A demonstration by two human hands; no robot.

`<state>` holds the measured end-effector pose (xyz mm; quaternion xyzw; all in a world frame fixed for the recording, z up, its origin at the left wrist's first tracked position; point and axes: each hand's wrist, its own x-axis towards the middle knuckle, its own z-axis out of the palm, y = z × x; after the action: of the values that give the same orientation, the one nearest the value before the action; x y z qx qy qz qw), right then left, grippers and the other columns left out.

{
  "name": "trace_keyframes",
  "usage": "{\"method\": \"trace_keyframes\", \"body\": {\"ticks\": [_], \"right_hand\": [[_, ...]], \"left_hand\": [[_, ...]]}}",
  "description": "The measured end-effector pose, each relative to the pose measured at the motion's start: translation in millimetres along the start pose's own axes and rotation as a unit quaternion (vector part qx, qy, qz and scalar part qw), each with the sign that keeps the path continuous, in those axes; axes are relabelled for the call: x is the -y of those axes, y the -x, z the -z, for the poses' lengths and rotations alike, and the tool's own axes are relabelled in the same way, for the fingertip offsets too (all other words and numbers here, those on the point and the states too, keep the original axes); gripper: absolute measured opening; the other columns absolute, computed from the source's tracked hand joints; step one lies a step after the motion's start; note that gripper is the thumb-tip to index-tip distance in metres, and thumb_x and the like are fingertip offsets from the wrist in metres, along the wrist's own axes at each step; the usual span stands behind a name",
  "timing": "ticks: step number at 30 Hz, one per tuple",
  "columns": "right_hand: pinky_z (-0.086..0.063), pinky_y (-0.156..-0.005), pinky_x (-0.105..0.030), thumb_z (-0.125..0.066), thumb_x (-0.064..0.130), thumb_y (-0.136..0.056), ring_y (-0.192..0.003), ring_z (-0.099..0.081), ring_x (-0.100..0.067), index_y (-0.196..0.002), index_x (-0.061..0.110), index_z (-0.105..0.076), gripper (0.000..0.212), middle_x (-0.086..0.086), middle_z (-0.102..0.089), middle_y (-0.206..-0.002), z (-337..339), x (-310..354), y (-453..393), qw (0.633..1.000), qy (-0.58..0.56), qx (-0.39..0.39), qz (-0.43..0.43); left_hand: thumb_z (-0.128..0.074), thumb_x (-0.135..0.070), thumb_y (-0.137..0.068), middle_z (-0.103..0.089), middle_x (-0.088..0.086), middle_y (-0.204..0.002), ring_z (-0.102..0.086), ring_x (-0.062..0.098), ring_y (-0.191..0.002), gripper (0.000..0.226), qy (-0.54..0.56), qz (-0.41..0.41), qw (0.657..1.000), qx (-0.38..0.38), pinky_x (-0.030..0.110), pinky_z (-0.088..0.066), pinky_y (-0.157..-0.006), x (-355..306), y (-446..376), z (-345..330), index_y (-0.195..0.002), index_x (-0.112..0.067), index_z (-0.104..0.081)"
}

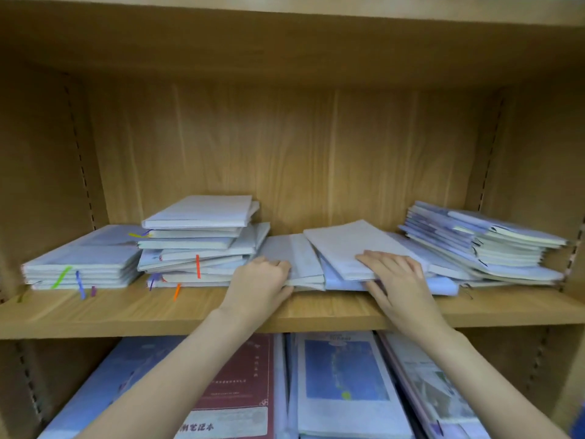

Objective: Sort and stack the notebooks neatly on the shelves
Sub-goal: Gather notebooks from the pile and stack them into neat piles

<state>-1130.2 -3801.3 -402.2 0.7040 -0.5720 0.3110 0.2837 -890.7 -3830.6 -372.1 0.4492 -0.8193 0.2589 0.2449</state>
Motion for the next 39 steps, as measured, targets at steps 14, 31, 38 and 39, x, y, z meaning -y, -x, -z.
{"method": "trace_keyframes", "body": {"ticks": [14, 31, 38, 39], "right_hand": [[-0.026, -0.077, -0.028, -0.045, 0.035, -0.085, -0.095, -0.067, -0.022, -0.11, 0.02, -0.069, 0.037, 0.0, -0.07, -0.108, 7, 15, -10, 0.999, -0.03, 0.018, -0.036], [-0.035, -0.083, -0.025, -0.052, 0.035, -0.094, -0.102, -0.05, -0.013, -0.125, 0.016, -0.052, 0.036, 0.0, -0.059, -0.11, 44, 33, -53, 0.857, -0.394, 0.175, -0.282], [-0.04, -0.097, -0.042, -0.059, 0.04, -0.088, -0.114, -0.049, -0.024, -0.121, 0.016, -0.051, 0.042, -0.003, -0.058, -0.111, 23, 58, -61, 0.917, -0.266, 0.173, -0.241], [-0.039, -0.098, -0.043, -0.06, 0.04, -0.087, -0.114, -0.049, -0.025, -0.119, 0.018, -0.051, 0.04, -0.002, -0.058, -0.11, 22, 59, -61, 0.915, -0.265, 0.173, -0.249]], "left_hand": [[-0.053, -0.024, -0.093, -0.03, 0.0, -0.048, -0.031, 0.02, -0.049, 0.046, 0.406, 0.292, 0.855, -0.138, 0.032, -0.022, -0.049, 24, -47, 33, -0.054, -0.013, -0.033], [-0.058, -0.022, -0.09, -0.06, -0.016, -0.111, -0.058, 0.005, -0.104, 0.018, 0.407, 0.145, 0.901, 0.034, 0.02, -0.042, -0.094, 28, 28, -3, -0.105, -0.024, -0.068], [-0.048, 0.01, -0.083, -0.062, -0.003, -0.117, -0.057, 0.006, -0.11, 0.047, 0.551, 0.189, 0.812, 0.032, 0.011, -0.041, -0.089, 32, 43, -7, -0.091, -0.035, -0.062], [-0.049, 0.01, -0.083, -0.06, -0.002, -0.119, -0.055, 0.007, -0.113, 0.048, 0.562, 0.184, 0.805, 0.041, 0.01, -0.041, -0.089, 33, 44, -8, -0.093, -0.034, -0.062]]}}
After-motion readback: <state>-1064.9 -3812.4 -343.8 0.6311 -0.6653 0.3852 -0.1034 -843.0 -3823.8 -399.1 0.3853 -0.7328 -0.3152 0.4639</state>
